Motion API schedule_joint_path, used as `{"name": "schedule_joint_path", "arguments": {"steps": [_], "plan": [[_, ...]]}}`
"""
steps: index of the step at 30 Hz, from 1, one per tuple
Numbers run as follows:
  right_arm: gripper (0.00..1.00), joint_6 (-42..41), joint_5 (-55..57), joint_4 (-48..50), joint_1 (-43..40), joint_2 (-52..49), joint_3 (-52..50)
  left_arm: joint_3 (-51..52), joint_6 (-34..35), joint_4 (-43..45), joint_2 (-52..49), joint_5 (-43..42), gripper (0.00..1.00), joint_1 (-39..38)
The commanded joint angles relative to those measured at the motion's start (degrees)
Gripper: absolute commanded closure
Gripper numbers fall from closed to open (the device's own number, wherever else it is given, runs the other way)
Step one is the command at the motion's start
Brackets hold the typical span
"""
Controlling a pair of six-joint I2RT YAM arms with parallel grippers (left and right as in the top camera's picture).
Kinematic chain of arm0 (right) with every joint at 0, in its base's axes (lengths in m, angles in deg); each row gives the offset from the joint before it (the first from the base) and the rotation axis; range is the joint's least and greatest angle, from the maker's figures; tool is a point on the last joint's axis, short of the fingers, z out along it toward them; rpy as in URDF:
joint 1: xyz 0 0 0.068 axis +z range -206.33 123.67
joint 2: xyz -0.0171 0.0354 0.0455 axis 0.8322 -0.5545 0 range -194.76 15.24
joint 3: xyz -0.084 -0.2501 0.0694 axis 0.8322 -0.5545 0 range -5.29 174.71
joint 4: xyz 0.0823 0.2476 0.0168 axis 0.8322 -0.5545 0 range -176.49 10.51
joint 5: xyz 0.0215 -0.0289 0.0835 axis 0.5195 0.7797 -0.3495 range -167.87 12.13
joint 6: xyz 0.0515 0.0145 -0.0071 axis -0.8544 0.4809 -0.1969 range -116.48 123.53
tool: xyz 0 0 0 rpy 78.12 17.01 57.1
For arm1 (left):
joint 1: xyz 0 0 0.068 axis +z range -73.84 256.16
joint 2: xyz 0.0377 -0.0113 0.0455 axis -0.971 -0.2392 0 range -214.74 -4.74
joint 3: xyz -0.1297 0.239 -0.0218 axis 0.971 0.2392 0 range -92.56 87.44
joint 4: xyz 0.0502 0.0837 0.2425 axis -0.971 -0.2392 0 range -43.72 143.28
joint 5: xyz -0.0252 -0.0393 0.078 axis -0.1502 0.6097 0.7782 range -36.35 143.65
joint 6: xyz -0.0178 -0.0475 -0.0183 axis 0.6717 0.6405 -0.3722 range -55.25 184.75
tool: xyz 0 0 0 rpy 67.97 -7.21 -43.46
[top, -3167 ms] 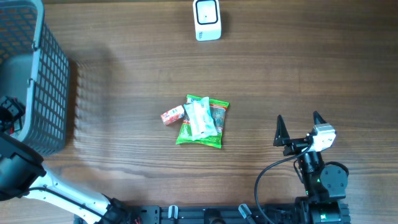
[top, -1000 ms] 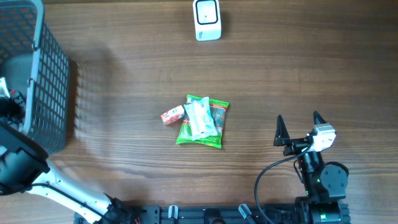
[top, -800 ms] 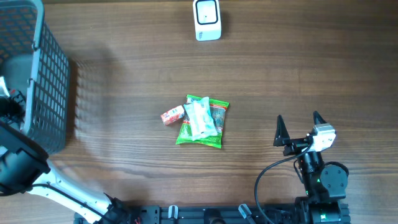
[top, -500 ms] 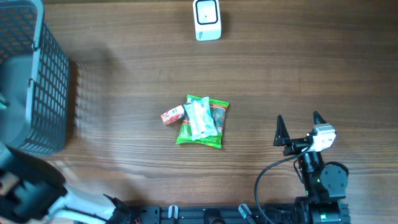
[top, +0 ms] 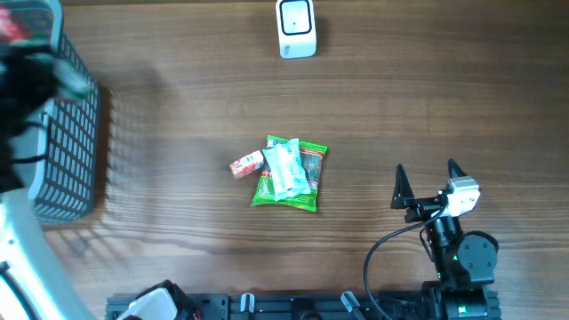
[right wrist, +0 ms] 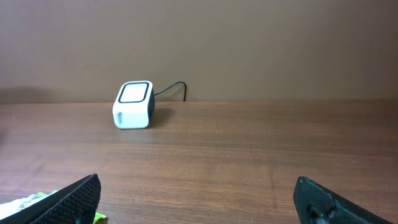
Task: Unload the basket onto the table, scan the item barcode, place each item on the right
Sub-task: 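Carry the red stick and green box out and drop them left of packets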
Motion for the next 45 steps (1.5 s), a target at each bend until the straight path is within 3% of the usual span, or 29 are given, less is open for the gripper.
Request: {"name": "schedule_joint_path", "arguments": {"steps": [1, 6, 10, 24, 25, 26, 27, 30, 38, 45], "plan": [[0.00, 0.5, 0.5, 0.2, -0.2, 0.2, 0.0, 0.1, -1.6, -6.4, -1.8, 9.6, 0.89, -11.7], [0.00, 0.5, 0.5, 0.2, -0.2, 0.2, 0.0, 2.3, -1.7, -13.3, -8.6, 18.7, 0.88, -23.5], [0.00, 0.5, 0.5, 0.2, -0.2, 0.2, 0.0, 11.1, -1.8, -11.4, -15.6, 22.1, 0.91, -30.1], [0.00, 0.5, 0.5, 0.2, -0.2, 0.2, 0.0, 35.9, 0.4, 15.9, -27.8, 21.8, 0.85, -33.0], [0.00, 0.5, 0.5, 0.2, -0.2, 0.2, 0.0, 35.9, 0.4, 16.1, -27.9, 21.8, 0.74, -33.0], [0.00, 0.5, 0.5, 0.2, -0.2, 0.2, 0.0, 35.9, 0.4, 16.2, -27.9, 21.8, 0.47, -33.0], [0.00, 0.5, 0.5, 0.2, -0.2, 0.2, 0.0, 35.9, 0.4, 16.3, -27.9, 21.8, 0.37, -33.0], [0.00, 0.5, 0.5, 0.2, -0.2, 0.2, 0.0, 35.7, -0.1, 15.9, -27.7, 21.8, 0.18, -33.0], [0.00, 0.5, 0.5, 0.2, -0.2, 0.2, 0.0, 22.8, -1.3, 6.1, -18.1, 21.8, 0.01, -28.0], [0.00, 0.5, 0.6, 0.2, -0.2, 0.2, 0.0, 21.5, 2.5, 4.2, -13.1, 24.7, 0.00, -20.9]]}}
